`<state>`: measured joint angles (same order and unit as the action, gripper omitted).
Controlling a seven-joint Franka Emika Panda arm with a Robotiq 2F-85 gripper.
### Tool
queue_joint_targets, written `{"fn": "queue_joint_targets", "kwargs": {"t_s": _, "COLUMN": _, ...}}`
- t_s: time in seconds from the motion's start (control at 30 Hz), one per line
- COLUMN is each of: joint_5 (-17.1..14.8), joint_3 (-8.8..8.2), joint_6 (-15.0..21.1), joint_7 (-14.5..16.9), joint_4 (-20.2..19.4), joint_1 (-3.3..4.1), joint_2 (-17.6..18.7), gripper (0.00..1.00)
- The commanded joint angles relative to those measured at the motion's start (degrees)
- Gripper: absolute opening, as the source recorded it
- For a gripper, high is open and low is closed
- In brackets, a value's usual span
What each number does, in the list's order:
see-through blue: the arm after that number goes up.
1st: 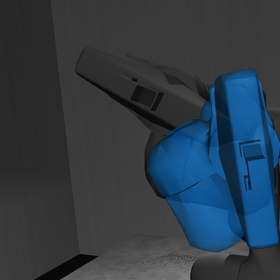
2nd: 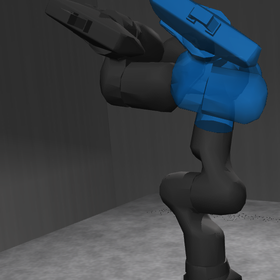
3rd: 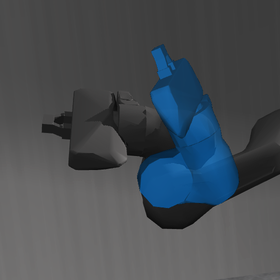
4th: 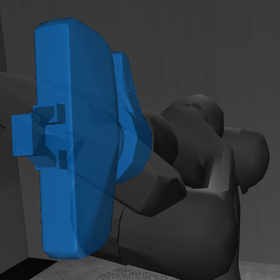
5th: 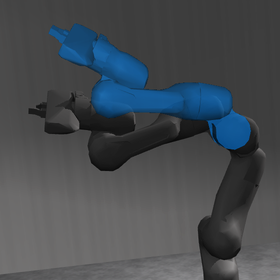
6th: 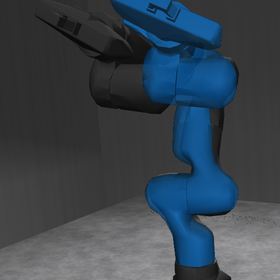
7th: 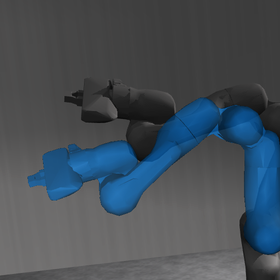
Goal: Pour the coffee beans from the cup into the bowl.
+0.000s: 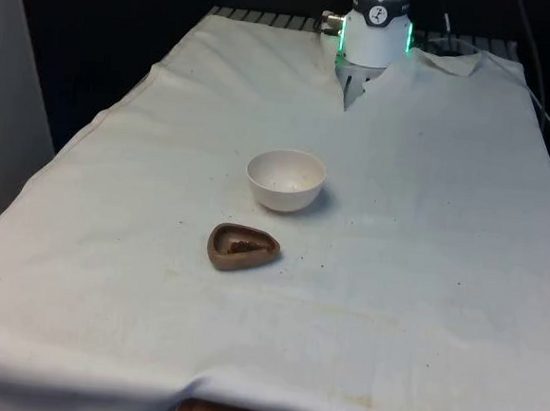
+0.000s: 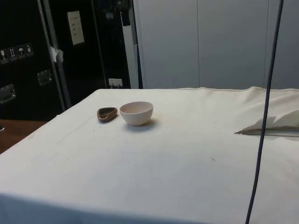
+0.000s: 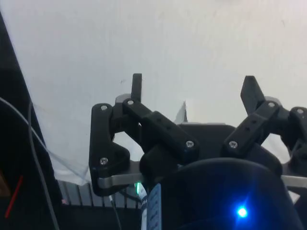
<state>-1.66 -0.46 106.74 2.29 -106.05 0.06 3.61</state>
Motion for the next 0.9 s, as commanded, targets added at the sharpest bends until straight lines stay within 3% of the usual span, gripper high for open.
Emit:
{"fn": "queue_joint_targets", "kwargs": {"t_s": 0.0, "joint_5": 0.0, "joint_3": 0.0, "joint_6": 0.3, "joint_7": 0.0, "joint_4": 0.2, "joint_1": 0.0, "joint_2": 0.3, "gripper": 1.0}}
{"fn": "queue_joint_targets", "kwargs": {"t_s": 0.23, "joint_5": 0.0, "joint_3": -0.23, "joint_6": 4.7, "joint_7": 0.5, "joint_4": 0.6, "joint_1": -0.11, "joint_2": 2.9, "gripper": 1.0}}
{"fn": "queue_joint_targets", "kwargs": {"t_s": 0.27, "joint_5": 0.0, "joint_3": -0.17, "joint_6": 3.8, "joint_7": 0.2, "joint_4": 0.9, "joint_1": 0.0, "joint_2": 2.9, "gripper": 1.0}}
{"fn": "queue_joint_targets", "kwargs": {"t_s": 0.33, "joint_5": -0.1, "joint_3": -0.63, "joint_6": 6.3, "joint_7": 1.2, "joint_4": 0.3, "joint_1": -0.23, "joint_2": 3.6, "gripper": 1.0}}
{"fn": "queue_joint_targets", "kwargs": {"t_s": 0.6, "joint_5": -0.1, "joint_3": -2.41, "joint_6": 8.7, "joint_7": 3.8, "joint_4": 0.5, "joint_1": -0.23, "joint_2": 5.5, "gripper": 1.0}}
{"fn": "queue_joint_targets", "kwargs": {"t_s": 0.87, "joint_5": -0.9, "joint_3": -4.13, "joint_6": 13.6, "joint_7": 7.7, "joint_4": 0.6, "joint_1": -0.63, "joint_2": 8.4, "gripper": 1.0}}
